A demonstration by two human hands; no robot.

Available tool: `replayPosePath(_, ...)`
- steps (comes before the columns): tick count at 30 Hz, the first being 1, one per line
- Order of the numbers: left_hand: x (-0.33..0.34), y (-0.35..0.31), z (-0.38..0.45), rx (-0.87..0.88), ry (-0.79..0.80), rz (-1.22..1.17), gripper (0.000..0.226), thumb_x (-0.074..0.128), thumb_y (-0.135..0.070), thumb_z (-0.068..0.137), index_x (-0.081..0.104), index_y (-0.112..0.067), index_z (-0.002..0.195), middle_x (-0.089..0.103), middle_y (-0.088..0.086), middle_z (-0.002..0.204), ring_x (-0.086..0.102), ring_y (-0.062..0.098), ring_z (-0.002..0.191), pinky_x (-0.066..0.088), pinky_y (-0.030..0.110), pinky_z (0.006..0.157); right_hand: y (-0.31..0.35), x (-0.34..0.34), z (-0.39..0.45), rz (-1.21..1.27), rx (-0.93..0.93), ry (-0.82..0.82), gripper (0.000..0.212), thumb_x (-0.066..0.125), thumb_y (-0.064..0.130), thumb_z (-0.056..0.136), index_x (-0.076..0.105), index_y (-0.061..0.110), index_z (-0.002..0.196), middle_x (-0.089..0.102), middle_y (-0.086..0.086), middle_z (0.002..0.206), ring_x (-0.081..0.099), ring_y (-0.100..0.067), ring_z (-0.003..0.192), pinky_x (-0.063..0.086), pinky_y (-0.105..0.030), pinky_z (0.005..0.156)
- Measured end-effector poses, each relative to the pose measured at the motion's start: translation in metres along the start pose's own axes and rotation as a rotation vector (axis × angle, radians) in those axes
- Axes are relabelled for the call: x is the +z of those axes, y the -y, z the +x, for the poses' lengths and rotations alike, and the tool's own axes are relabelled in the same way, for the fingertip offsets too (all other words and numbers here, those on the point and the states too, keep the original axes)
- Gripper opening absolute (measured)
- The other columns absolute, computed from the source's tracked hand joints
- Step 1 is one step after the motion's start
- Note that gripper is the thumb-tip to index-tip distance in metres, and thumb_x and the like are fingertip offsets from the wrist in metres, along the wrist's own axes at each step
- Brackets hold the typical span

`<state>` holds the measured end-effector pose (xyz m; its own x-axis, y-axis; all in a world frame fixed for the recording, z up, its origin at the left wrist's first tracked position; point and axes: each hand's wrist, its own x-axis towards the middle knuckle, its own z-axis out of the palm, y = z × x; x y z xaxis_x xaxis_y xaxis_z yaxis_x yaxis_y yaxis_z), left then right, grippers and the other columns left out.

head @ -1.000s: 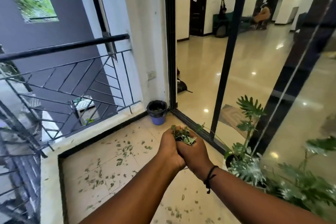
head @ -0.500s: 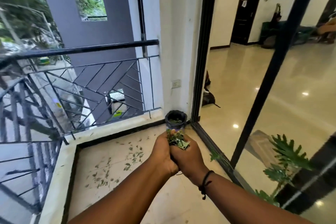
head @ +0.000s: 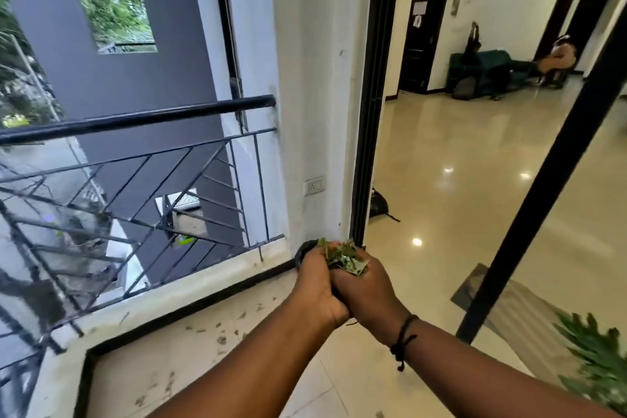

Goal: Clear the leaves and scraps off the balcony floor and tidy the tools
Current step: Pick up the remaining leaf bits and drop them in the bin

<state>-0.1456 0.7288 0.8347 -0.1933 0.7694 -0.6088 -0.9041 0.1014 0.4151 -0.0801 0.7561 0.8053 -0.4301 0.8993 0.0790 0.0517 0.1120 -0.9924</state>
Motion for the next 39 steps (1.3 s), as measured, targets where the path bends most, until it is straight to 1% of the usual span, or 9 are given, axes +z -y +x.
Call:
replayPosePath(5, 0.018, -0.031, 0.058, -0.048, 0.002, 0.039, 0.021, 0.059, -0.028, 0.09, 0.069, -0.012, 0.082, 0.067, 0.007, 0.083, 0.064, 0.024, 0.091, 0.053, 0.035, 0.086, -0.006, 0.005, 0.056, 0.057, 0.038, -0.049, 0.032, 0.054, -0.013, 0.078, 0.07, 0.014, 0.083, 0.071, 0.005, 0.069, 0.066, -0.003, 0.068, 0.048, -0.013, 0.061)
replayPosePath(14, 0.052, -0.063, 0.15, -0.044, -0.055, -0.012, 0.032, 0.053, -0.025, 0.091, 0.066, -0.005, 0.069, 0.065, 0.009, 0.064, 0.066, 0.025, 0.06, 0.051, 0.036, 0.067, -0.051, 0.004, 0.167, -0.051, 0.104, -0.003, 0.026, 0.055, -0.001, 0.073, 0.073, 0.017, 0.077, 0.072, 0.005, 0.072, 0.066, 0.0, 0.069, 0.052, -0.015, 0.065)
replayPosePath(16, 0.066, -0.078, 0.173, -0.003, -0.081, -0.059, 0.031, 0.052, -0.027, 0.093, 0.066, -0.006, 0.075, 0.064, 0.01, 0.072, 0.063, 0.025, 0.072, 0.051, 0.037, 0.077, -0.057, 0.005, 0.205, -0.058, 0.122, 0.055, 0.028, 0.053, 0.01, 0.064, 0.074, 0.023, 0.078, 0.073, 0.009, 0.076, 0.068, -0.003, 0.074, 0.055, -0.025, 0.072)
replayPosePath(18, 0.077, -0.093, 0.199, 0.05, -0.127, -0.092, 0.034, 0.052, -0.029, 0.094, 0.065, -0.008, 0.071, 0.064, 0.009, 0.071, 0.06, 0.025, 0.075, 0.05, 0.036, 0.075, -0.058, 0.006, 0.239, -0.045, 0.134, 0.135, 0.029, 0.055, 0.01, 0.063, 0.075, 0.025, 0.08, 0.074, 0.009, 0.076, 0.069, -0.004, 0.074, 0.057, -0.028, 0.075)
replayPosePath(22, 0.102, -0.118, 0.232, 0.108, -0.197, -0.146, 0.035, 0.055, -0.031, 0.091, 0.066, -0.01, 0.065, 0.066, 0.008, 0.063, 0.059, 0.025, 0.076, 0.048, 0.036, 0.071, -0.055, 0.001, 0.294, -0.046, 0.118, 0.269, 0.031, 0.057, 0.001, 0.07, 0.074, 0.026, 0.078, 0.073, 0.01, 0.074, 0.068, -0.002, 0.072, 0.057, -0.024, 0.072)
replayPosePath(27, 0.114, -0.133, 0.265, 0.176, -0.295, -0.196, 0.027, 0.057, -0.033, 0.091, 0.066, -0.013, 0.075, 0.065, 0.008, 0.072, 0.061, 0.026, 0.078, 0.049, 0.033, 0.075, -0.063, 0.002, 0.34, -0.066, 0.117, 0.433, 0.025, 0.057, 0.013, 0.063, 0.072, 0.027, 0.076, 0.074, 0.005, 0.076, 0.067, -0.005, 0.073, 0.056, -0.026, 0.071)
replayPosePath(31, 0.109, -0.151, 0.299, 0.159, -0.362, -0.184, 0.027, 0.055, -0.032, 0.09, 0.068, -0.011, 0.079, 0.066, 0.009, 0.073, 0.062, 0.027, 0.08, 0.051, 0.035, 0.078, -0.074, 0.01, 0.369, -0.042, 0.18, 0.466, 0.02, 0.062, 0.005, 0.072, 0.071, 0.021, 0.078, 0.072, 0.006, 0.07, 0.063, -0.001, 0.065, 0.049, -0.015, 0.062)
replayPosePath(35, 0.115, -0.17, 0.338, 0.104, -0.375, -0.164, 0.03, 0.054, -0.032, 0.091, 0.071, -0.009, 0.081, 0.069, 0.011, 0.082, 0.063, 0.031, 0.087, 0.05, 0.04, 0.093, -0.089, 0.018, 0.407, -0.093, 0.23, 0.405, 0.024, 0.057, 0.02, 0.06, 0.072, 0.031, 0.076, 0.072, 0.01, 0.072, 0.066, -0.004, 0.071, 0.052, -0.021, 0.068)
replayPosePath(39, 0.128, -0.192, 0.382, 0.045, -0.34, -0.15, 0.035, 0.052, -0.035, 0.091, 0.069, -0.01, 0.074, 0.068, 0.009, 0.063, 0.06, 0.03, 0.079, 0.046, 0.034, 0.068, -0.091, 0.022, 0.448, -0.104, 0.284, 0.359, 0.029, 0.063, 0.008, 0.074, 0.074, 0.035, 0.076, 0.074, 0.007, 0.076, 0.069, -0.009, 0.077, 0.055, -0.025, 0.074)
